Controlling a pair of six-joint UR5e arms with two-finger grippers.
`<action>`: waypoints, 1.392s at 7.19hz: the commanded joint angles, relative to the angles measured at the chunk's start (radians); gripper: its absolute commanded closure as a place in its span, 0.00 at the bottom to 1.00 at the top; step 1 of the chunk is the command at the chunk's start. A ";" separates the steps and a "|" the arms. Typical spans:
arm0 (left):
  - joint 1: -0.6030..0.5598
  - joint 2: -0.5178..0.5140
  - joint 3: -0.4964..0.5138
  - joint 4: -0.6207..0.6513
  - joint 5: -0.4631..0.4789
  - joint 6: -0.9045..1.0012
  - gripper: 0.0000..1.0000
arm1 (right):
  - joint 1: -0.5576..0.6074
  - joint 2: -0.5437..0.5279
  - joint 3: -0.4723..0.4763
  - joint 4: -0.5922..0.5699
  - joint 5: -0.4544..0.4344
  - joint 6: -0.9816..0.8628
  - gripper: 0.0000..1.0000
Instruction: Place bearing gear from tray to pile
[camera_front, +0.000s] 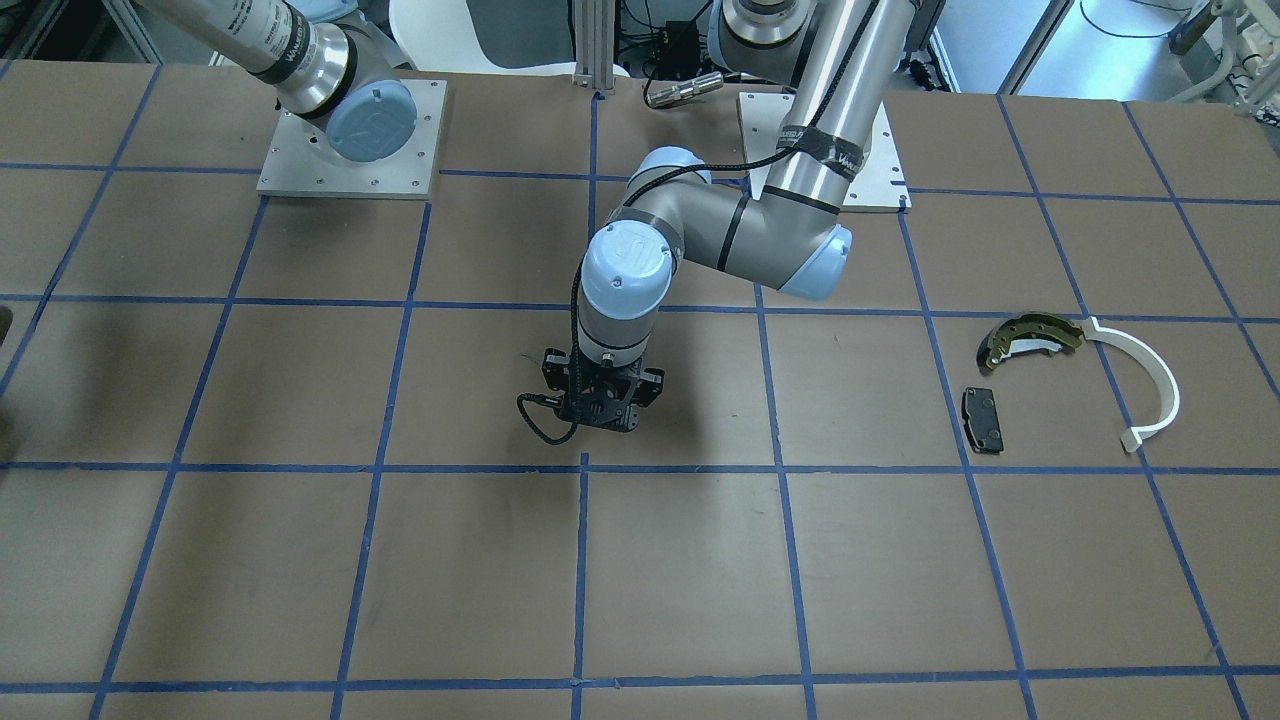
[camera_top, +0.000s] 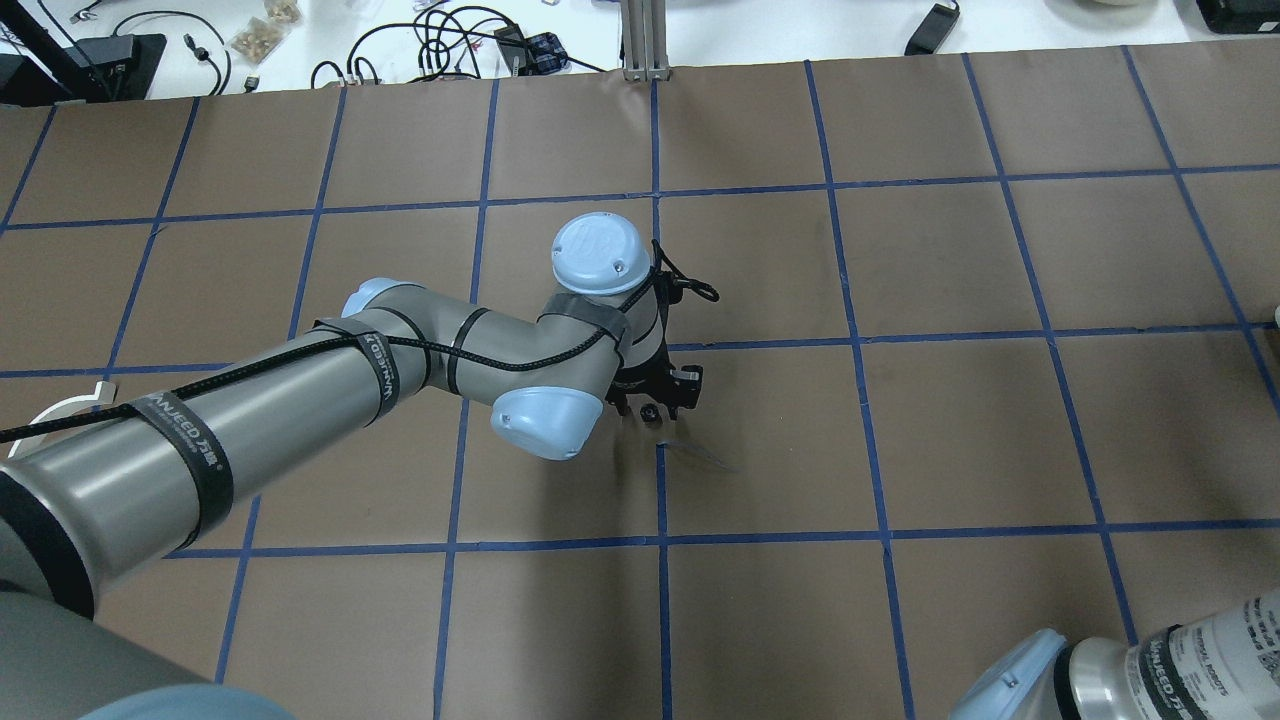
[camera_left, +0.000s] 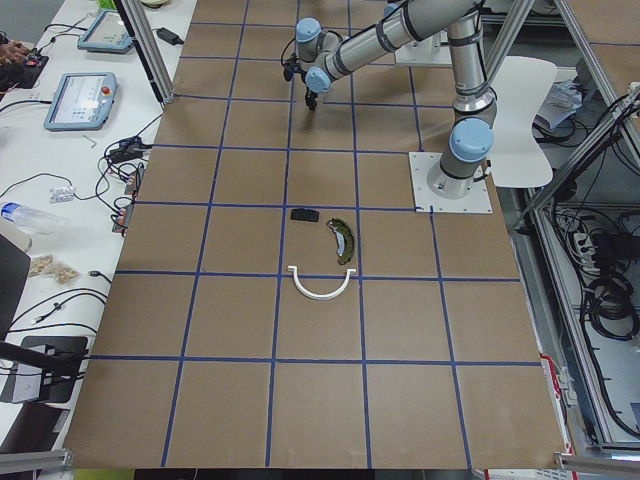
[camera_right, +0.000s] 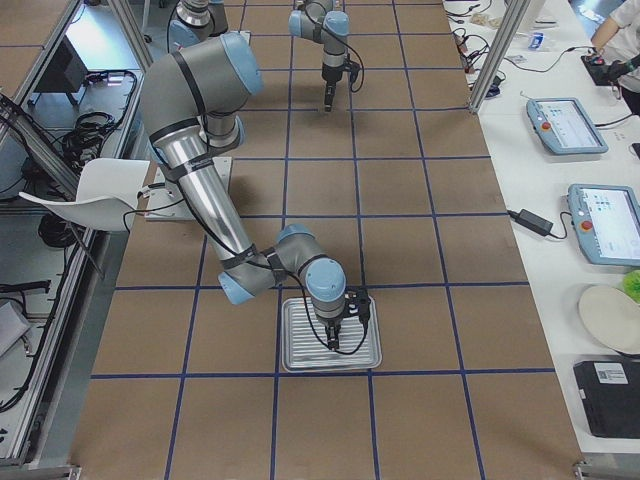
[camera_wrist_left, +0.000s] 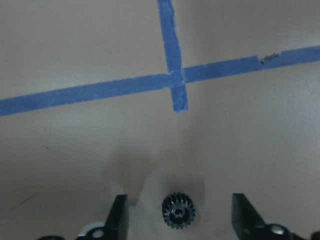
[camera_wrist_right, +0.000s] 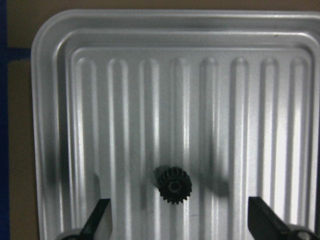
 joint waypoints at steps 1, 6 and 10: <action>0.000 0.000 0.001 -0.012 0.002 0.000 0.72 | 0.004 0.007 0.000 -0.001 0.001 0.010 0.06; 0.061 0.071 0.086 -0.197 0.047 0.102 1.00 | 0.019 0.010 -0.007 -0.005 0.001 0.013 0.20; 0.335 0.142 0.314 -0.561 0.124 0.338 1.00 | 0.019 0.008 -0.007 -0.004 -0.002 0.007 0.79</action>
